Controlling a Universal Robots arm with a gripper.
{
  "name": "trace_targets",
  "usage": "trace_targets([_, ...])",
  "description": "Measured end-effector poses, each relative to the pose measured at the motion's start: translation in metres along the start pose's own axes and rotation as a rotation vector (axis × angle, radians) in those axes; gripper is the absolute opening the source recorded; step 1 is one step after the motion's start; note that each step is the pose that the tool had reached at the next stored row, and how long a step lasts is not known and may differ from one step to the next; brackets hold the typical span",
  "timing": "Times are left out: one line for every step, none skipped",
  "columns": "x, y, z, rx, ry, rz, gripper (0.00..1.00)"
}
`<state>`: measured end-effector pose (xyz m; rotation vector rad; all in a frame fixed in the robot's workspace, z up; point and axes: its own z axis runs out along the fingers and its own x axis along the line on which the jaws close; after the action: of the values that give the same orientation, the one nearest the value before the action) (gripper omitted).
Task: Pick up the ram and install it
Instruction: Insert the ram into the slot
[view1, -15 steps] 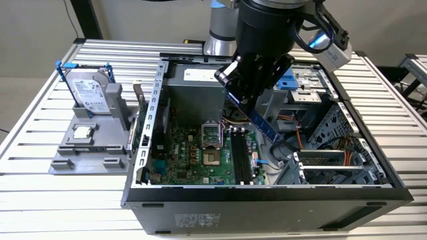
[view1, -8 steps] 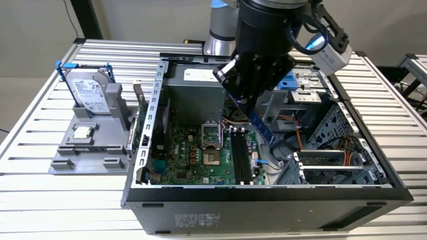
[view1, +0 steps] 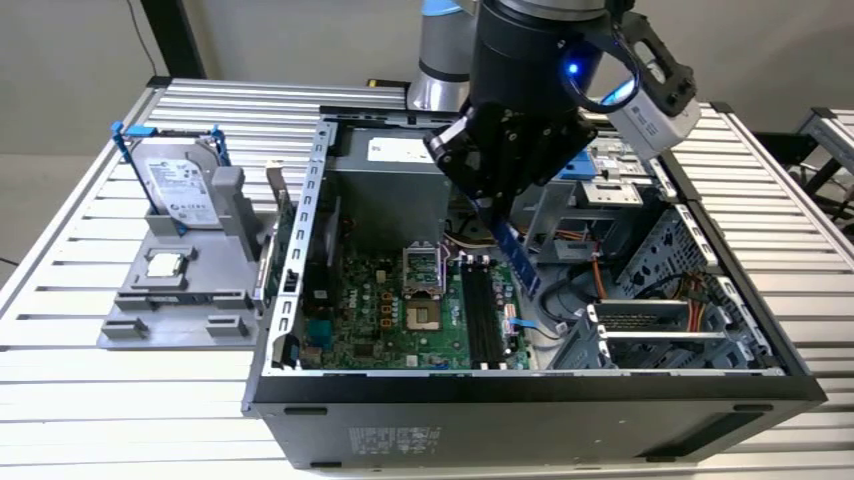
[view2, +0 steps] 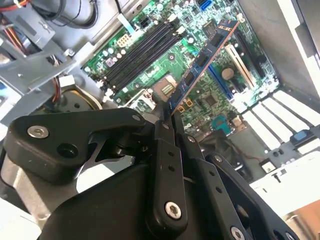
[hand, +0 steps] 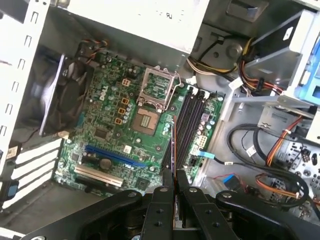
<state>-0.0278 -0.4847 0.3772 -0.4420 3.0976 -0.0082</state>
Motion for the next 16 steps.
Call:
trace_targets([0.0000, 0.0000, 0.0006, 0.0002, 0.0001, 0.015, 0.00])
trace_targets([0.0000, 0.0000, 0.0012, 0.0004, 0.0002, 0.030, 0.00])
trace_targets([0.0000, 0.0000, 0.0018, 0.0006, 0.0003, 0.046, 0.00])
trace_targets([0.0000, 0.0000, 0.0025, 0.0008, 0.0005, 0.062, 0.00])
trace_targets([0.0000, 0.0000, 0.0032, 0.0010, 0.0006, 0.079, 0.00])
trace_targets([0.0000, 0.0000, 0.0038, 0.0012, 0.0007, 0.096, 0.00])
trace_targets([0.0000, 0.0000, 0.0043, 0.0013, 0.0008, 0.113, 0.00])
trace_targets([0.0000, 0.0000, 0.0047, 0.0016, 0.0009, 0.131, 0.00])
trace_targets([0.0001, 0.0000, 0.0050, 0.0019, 0.0011, 0.149, 0.00])
trace_targets([0.0001, 0.0000, 0.0049, 0.0022, 0.0012, 0.167, 0.00])
trace_targets([0.0001, 0.0000, 0.0050, 0.0023, 0.0013, 0.183, 0.00])
trace_targets([0.0001, 0.0000, 0.0051, 0.0023, 0.0013, 0.199, 0.00])
trace_targets([0.0001, 0.0000, 0.0051, 0.0025, 0.0014, 0.212, 0.00])
trace_targets([0.0001, 0.0000, 0.0051, 0.0026, 0.0015, 0.225, 0.00])
trace_targets([0.0001, 0.0000, 0.0052, 0.0027, 0.0016, 0.238, 0.00])
trace_targets([0.0001, 0.0000, 0.0052, 0.0029, 0.0017, 0.251, 0.00])
